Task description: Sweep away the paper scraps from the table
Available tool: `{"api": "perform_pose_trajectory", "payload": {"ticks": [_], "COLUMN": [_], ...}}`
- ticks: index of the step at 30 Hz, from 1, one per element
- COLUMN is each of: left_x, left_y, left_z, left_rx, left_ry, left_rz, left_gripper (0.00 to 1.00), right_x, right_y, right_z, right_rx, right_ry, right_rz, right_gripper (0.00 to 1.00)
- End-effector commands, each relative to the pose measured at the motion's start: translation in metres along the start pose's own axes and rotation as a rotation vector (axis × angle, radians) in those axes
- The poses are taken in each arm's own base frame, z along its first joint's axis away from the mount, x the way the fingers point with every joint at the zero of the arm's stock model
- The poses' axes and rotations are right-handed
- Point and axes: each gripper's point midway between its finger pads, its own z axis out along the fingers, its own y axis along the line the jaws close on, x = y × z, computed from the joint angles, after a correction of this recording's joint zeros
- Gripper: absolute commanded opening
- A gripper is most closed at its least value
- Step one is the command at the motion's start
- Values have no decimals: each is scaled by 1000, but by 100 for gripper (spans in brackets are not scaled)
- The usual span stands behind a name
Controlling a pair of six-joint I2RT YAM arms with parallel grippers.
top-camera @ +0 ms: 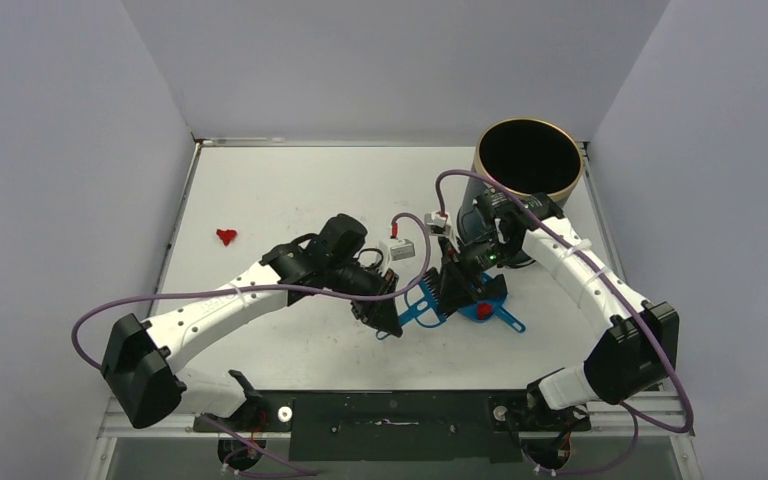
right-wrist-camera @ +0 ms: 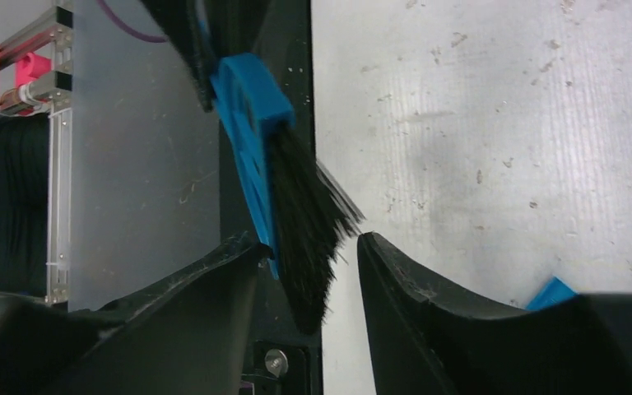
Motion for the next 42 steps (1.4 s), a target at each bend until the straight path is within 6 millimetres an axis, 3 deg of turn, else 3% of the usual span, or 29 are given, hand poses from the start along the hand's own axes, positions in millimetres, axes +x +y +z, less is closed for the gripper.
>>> {"api": "perform_pose_trajectory", "payload": {"ticks": [1,3,4,7,12,14,16,18,21,26,34,42], "left_x": [-37,-40,-42,-52,-77,-91,-103,-98,-92,-93,-98,-101], "left_y": [-21,-18,-16,-9,-1,-6,-24,-27,-24,-26,-10,-5], "left_z": [0,1,2,0,-18,-28,-43,-48,-44,-54,-62,-61], "left_rx": [78,65,55,9,-45,-21,90,156,179,169,69,49], "left_ry": [-97,-99,-105,-155,-385,-556,-768,-870,-884,-941,-1001,-1007], "left_rz": [110,106,106,105,81,69,72,39,19,48,31,39], "left_gripper": [0,0,0,6,31,41,47,47,44,38,50,48], "right_x": [-8,-9,-10,-15,-22,-25,-28,-29,-29,-27,-29,-29], "right_y": [23,25,25,21,14,12,9,6,2,-1,7,9], "right_z": [1,-2,-4,-15,-33,-38,-43,-45,-48,-48,-50,-49], "right_rx": [-96,-89,-83,-52,-25,-23,-22,-22,-19,-17,-40,-52], "right_ry": [-89,-109,-125,-192,-323,-367,-413,-440,-462,-469,-488,-498], "right_rz": [-74,-80,-80,-46,44,79,114,135,162,183,179,196], "right_gripper": [38,12,6,5,5,5,5,5,5,5,5,5]}}
